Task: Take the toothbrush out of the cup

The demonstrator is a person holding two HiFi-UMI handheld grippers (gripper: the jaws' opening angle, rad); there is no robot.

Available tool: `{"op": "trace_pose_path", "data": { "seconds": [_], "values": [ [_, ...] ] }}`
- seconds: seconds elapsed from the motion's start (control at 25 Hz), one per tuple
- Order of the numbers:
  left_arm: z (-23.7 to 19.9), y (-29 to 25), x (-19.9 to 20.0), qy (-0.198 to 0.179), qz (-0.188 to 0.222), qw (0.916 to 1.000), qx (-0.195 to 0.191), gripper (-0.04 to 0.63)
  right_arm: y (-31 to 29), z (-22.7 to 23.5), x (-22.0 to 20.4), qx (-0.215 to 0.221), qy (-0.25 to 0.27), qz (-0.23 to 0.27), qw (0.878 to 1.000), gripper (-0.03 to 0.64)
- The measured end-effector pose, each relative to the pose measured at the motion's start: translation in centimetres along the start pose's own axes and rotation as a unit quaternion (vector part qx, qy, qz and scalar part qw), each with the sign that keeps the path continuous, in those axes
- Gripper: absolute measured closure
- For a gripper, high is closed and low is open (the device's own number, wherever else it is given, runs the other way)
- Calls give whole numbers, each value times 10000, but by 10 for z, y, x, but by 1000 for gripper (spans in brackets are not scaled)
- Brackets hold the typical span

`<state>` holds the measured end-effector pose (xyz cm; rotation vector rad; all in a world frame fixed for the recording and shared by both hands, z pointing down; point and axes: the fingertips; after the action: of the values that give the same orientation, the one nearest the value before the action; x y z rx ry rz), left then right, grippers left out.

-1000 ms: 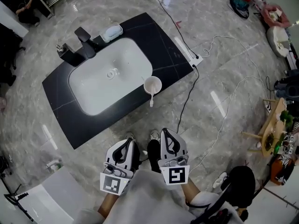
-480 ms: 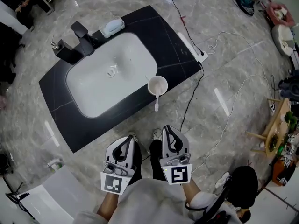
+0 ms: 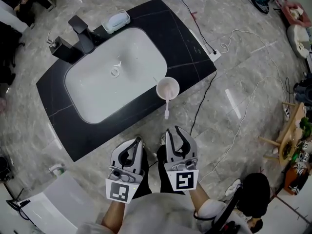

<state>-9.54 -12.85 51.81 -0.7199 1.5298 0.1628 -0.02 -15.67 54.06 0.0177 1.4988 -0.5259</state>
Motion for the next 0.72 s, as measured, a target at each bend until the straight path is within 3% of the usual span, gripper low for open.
{"op": "trace_pose_path", "data": {
  "seconds": [0.2, 0.72],
  "values": [
    [-3, 2, -8, 51, -54, 10000, 7, 600, -20, -2, -9, 12, 78, -12, 10000, 488],
    [-10, -6, -19, 139, -128, 9998, -27, 600, -67, 11, -1, -220, 313, 105, 9992, 482]
  ]
}}
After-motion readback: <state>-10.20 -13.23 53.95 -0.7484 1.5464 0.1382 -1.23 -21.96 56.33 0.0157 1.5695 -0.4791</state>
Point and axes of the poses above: the fingertips, and each gripper's own axes: y backward along the fingers, z to its right, x out of its top, and after that the axes turned 11 degrees about -z, right-handed
